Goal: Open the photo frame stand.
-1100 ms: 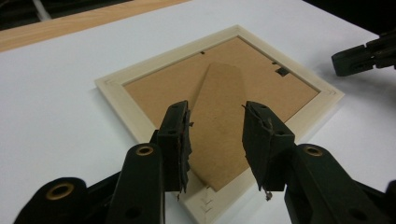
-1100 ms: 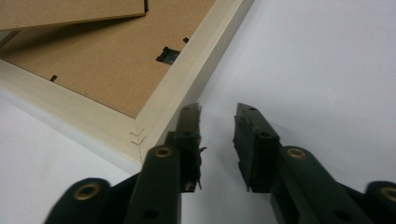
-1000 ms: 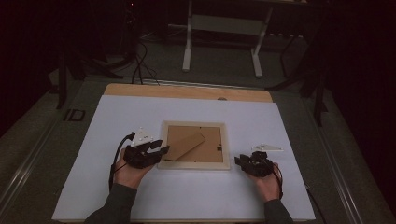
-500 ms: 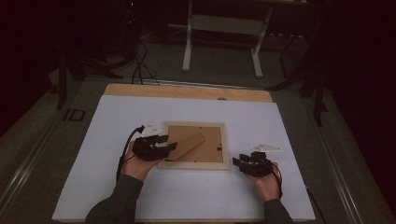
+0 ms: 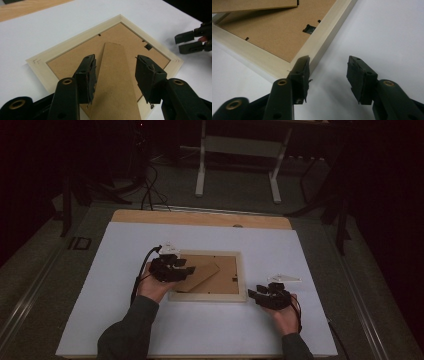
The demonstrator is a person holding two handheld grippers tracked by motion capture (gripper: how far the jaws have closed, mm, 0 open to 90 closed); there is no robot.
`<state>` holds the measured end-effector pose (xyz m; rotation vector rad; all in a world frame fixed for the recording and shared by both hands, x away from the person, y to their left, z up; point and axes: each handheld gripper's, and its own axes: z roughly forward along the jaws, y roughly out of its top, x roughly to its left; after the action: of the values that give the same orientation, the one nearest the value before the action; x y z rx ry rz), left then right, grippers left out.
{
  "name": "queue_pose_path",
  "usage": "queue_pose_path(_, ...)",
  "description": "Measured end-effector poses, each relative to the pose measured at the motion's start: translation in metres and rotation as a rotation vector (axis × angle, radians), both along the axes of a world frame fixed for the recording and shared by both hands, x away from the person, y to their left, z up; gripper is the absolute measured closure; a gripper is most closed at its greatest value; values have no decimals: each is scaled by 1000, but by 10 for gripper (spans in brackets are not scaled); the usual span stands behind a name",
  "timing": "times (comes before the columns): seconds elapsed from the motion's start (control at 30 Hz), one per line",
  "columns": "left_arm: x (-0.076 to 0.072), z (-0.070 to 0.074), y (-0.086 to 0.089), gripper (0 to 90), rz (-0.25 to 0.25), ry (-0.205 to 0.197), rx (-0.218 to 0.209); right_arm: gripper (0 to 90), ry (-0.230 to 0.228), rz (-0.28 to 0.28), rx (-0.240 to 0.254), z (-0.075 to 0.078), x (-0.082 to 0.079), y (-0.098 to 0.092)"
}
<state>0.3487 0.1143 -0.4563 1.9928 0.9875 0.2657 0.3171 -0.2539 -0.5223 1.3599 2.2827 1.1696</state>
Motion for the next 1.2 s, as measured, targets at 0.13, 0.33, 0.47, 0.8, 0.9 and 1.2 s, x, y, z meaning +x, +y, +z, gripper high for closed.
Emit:
queue_pose_path(0.13, 8, -2, 0, 482, 3, 23, -4, 513, 4, -1, 0, -2, 1, 0)
queue_pose_path(0.33, 24, -11, -7, 392, -15, 88, 45, 513, 12, -1, -2, -2, 1, 0)
queue_pose_path(0.47, 33, -18, -11, 377, -41, 125, 31, 513, 12, -6, -1, -2, 1, -2)
queue_pose_path(0.8, 41, -24, -20, 375, -81, 161, 43, 513, 10, -14, 4, -2, 1, -4)
queue_pose_path(0.9, 44, -28, -23, 360, -101, 199, 50, 512, 12, -16, 4, -2, 1, -4)
queue_pose_path(1.2, 50, -34, -30, 300, -116, 253, 82, 513, 15, -11, -2, -3, 2, -4)
